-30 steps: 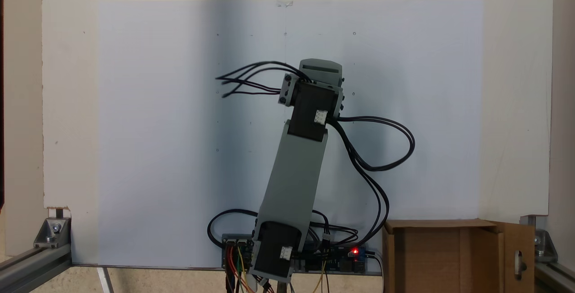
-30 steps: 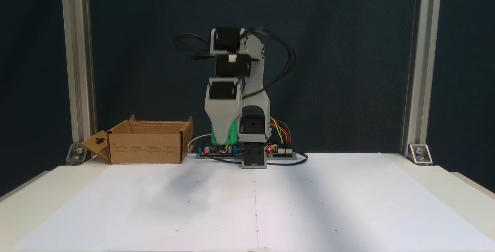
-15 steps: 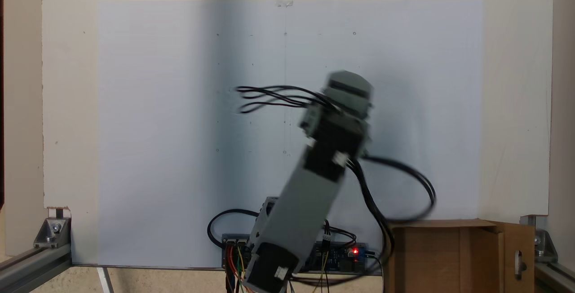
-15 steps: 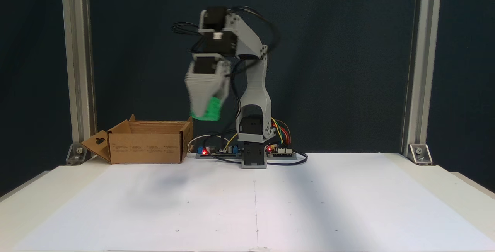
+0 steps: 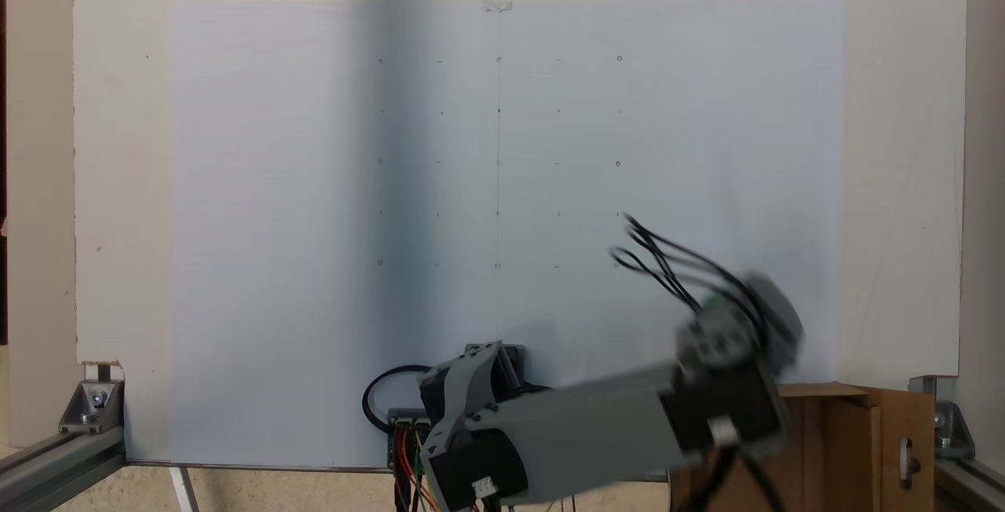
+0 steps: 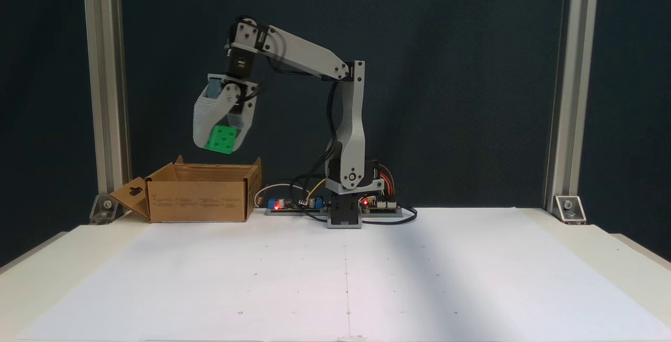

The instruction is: Grasp a green dice and put it in the bin.

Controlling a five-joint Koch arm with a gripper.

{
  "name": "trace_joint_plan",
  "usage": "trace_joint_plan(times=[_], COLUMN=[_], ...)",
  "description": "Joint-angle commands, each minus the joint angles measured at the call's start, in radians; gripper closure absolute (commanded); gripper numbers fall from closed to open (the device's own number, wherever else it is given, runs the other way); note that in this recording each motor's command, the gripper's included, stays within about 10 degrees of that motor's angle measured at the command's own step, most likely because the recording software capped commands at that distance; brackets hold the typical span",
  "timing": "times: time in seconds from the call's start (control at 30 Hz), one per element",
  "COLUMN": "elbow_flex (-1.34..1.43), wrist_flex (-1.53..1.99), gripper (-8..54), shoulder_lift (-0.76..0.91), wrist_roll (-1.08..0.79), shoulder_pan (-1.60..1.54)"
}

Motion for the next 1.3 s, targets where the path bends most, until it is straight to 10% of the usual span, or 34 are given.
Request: trace_joint_plan(times=[0.0, 0.97, 1.07, 1.27], elbow_flex=[-0.077, -0.077, -0.077, -0.077], wrist_flex=[0.006, -0.238, -0.241, -0.267], gripper=[33.9, 33.9, 13.5, -0.4], shoulder_lift=[0.035, -0.311, -0.347, -0.364], wrist_roll=[-0.101, -0.124, -0.123, -0.123], shoulder_pan=[0.091, 0.583, 0.584, 0.597])
